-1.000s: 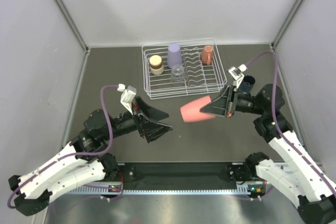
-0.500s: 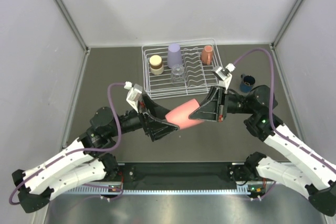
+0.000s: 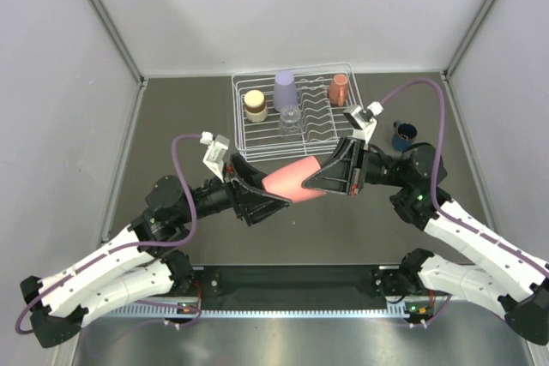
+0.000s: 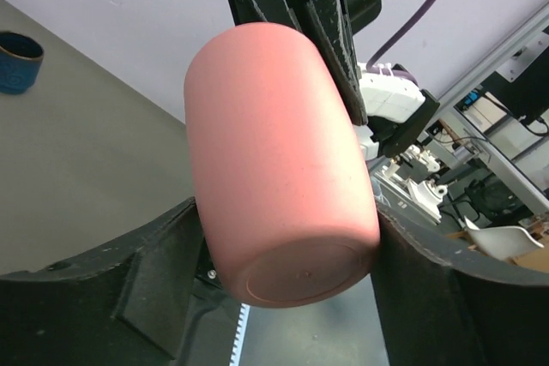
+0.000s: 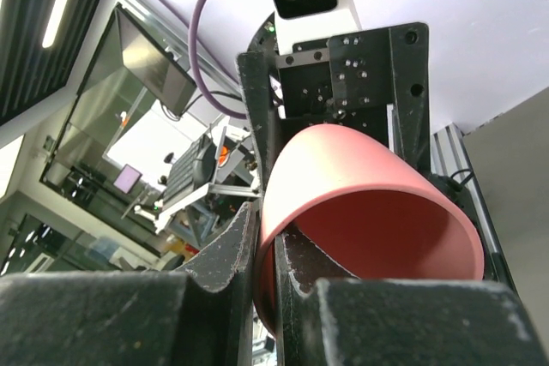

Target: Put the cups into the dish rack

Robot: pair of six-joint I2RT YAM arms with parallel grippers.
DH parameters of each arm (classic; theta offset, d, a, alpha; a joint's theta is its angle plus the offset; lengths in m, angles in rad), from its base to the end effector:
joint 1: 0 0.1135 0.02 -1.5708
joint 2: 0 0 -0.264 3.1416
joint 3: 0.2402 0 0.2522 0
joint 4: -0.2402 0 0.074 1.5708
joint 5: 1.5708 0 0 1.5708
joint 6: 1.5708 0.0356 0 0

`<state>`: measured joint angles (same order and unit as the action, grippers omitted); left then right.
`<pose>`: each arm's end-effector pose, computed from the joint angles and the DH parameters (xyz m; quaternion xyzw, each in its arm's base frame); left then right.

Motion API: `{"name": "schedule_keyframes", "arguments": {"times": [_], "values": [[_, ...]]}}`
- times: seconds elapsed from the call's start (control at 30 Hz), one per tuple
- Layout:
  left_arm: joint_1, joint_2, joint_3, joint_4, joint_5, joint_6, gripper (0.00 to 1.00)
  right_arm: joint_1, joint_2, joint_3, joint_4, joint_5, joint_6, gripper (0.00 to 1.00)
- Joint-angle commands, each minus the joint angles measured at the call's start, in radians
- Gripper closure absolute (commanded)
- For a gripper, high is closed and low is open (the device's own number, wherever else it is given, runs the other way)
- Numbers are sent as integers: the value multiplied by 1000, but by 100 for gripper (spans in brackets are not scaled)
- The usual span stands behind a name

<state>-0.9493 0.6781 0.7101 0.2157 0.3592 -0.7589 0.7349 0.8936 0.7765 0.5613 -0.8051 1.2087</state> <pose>0.0838 -0.1385 0.3732 0.1978 0.5883 -0.6574 0.4272 0.1267 0.1491 0.3926 -0.2067 0.5553 0.7604 0.2658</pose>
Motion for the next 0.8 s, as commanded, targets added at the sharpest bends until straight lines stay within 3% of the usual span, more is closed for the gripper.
{"name": "schedule_keyframes", "arguments": {"times": [0.0, 0.2, 0.27, 0.33, 0.4, 0.43, 0.47, 0.5, 0.57, 0.6, 0.7, 0.77], "values": [[-3, -20, 6, 63, -38, -10, 20, 26, -7, -11, 68, 20, 0, 100], [-3, -25, 9, 50, -62, -14, 19, 40, -13, -20, 71, 29, -14, 100], [-3, -23, 9, 53, -57, -19, 22, 41, -13, -28, 74, 41, -14, 100], [-3, -20, 15, 53, -51, -20, 32, 46, -10, -31, 84, 46, -11, 100], [-3, -15, 20, 53, -43, -19, 51, 50, -5, -34, 91, 50, -12, 100], [-3, -14, 25, 53, -39, -19, 79, 55, -4, -31, 81, 53, -17, 100], [-3, -12, 28, 50, -40, -19, 94, 52, -4, -31, 63, 58, -26, 100], [-3, -11, 31, 34, -43, -20, 100, 54, -7, -26, 31, 66, -62, 95], [-3, -8, 48, 5, -69, -16, 100, 54, -22, 3, -159, 117, -125, 73], [-3, -5, 73, -59, -81, -4, 100, 54, -30, 21, -244, 145, -214, 53], [-2, 15, 135, -207, -189, 51, 100, 54, -58, 108, -622, 298, -386, 30], [-2, 38, 216, -411, -276, 82, 100, 54, -73, 167, -836, 435, -449, 21]]}}
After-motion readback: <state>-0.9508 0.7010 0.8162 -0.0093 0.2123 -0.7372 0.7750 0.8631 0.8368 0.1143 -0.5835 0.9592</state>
